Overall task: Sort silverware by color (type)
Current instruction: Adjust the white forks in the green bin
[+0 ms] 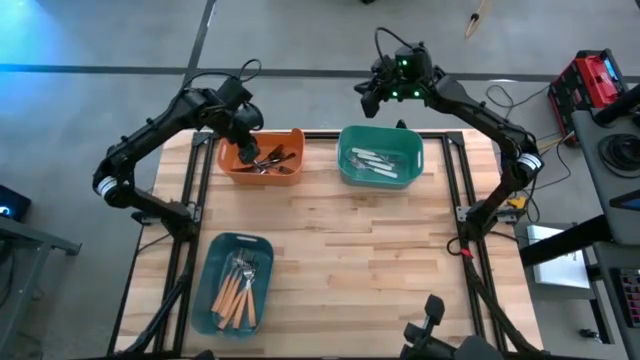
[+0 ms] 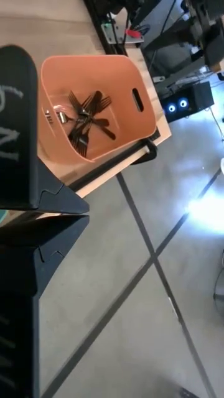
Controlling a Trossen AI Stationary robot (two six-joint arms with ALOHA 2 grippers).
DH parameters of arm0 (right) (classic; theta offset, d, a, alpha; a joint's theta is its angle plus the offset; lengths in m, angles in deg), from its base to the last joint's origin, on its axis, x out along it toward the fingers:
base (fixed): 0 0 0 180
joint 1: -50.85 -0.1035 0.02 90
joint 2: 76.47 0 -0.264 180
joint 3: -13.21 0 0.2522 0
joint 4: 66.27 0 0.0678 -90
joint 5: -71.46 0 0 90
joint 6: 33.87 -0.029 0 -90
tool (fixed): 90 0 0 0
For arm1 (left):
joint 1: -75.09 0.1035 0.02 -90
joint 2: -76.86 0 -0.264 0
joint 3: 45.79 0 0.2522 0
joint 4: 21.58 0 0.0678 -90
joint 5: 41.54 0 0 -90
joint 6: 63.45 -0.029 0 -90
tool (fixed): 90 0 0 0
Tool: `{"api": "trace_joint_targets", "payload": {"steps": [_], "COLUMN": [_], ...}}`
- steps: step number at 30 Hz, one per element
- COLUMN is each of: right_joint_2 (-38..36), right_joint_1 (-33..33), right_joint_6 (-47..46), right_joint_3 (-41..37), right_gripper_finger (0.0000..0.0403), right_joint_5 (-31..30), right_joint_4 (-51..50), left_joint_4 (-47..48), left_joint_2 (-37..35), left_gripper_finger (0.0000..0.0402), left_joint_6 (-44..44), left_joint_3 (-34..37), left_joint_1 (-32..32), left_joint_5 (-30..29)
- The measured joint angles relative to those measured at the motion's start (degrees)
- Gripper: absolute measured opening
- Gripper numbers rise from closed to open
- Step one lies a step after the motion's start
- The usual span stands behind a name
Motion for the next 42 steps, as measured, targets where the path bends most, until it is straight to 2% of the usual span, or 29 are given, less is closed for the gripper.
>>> {"api": "trace_joint_targets", "payload": {"steps": [23, 27, 30, 36, 39, 42], "right_joint_2": [-0.32, -0.37, -0.37, -0.37, -0.37, -0.37], "right_joint_1": [-0.02, 0.0, 0.0, -0.02, 0.27, 0.27], "right_joint_6": [0.4, -1.07, -2.32, -3.72, -5.33, -6.89], "right_joint_3": [0.0, 0.0, 0.0, -0.02, -0.02, -0.02], "right_gripper_finger": [0.0009, 0.0009, 0.0009, 0.0009, 0.0009, 0.0009], "right_joint_5": [-1.44, -1.51, -1.74, -9.25, -11.29, -12.0], "right_joint_4": [-0.09, -0.09, -0.07, 1.06, 3.89, 6.86], "left_joint_4": [-1.98, -2.68, -2.44, -8.84, -12.83, -12.12], "left_joint_2": [0.19, 0.19, 0.19, 0.57, 1.85, 3.92], "left_gripper_finger": [0.0151, 0.0151, 0.0151, 0.0151, 0.0151, 0.0151], "left_joint_6": [-0.02, -0.58, -0.27, -1.77, 2.0, 9.65], "left_joint_3": [1.73, 1.73, 1.71, 1.94, 1.95, 1.95], "left_joint_1": [0.02, 0.02, 0.05, 0.17, 0.54, 0.61], "left_joint_5": [-0.02, -3.92, -4.6, -4.24, -4.3, -3.43]}}
